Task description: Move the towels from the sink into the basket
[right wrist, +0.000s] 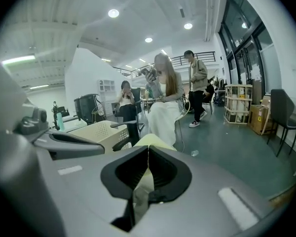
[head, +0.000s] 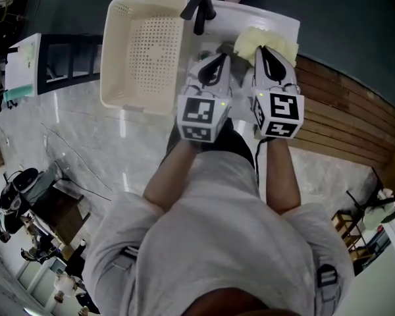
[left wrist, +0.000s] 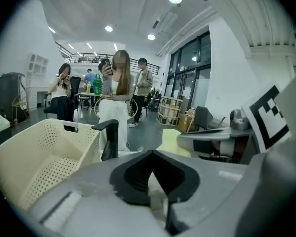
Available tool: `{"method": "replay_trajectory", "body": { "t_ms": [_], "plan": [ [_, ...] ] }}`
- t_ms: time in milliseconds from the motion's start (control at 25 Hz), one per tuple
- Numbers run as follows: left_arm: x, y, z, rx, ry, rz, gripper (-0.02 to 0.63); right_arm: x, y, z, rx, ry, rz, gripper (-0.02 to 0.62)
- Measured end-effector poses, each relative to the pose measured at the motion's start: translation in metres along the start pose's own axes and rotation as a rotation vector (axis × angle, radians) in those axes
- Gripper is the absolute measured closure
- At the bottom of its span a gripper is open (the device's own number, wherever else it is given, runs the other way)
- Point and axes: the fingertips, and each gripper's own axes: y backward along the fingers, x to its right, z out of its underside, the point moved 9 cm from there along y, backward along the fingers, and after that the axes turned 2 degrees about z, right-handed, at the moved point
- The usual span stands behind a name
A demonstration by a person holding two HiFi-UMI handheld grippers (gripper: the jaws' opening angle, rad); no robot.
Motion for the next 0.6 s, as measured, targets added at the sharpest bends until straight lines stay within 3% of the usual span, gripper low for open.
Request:
{"method": "replay_trajectory", "body": {
  "t_ms": [600],
  "plan": [
    [-0.059, 0.063, -0.005, 0.066, 0.038, -0.128, 0.586, -0.085, -0.021, -0.032, 0.04, 0.08, -0.142, 0.584]
  ]
}}
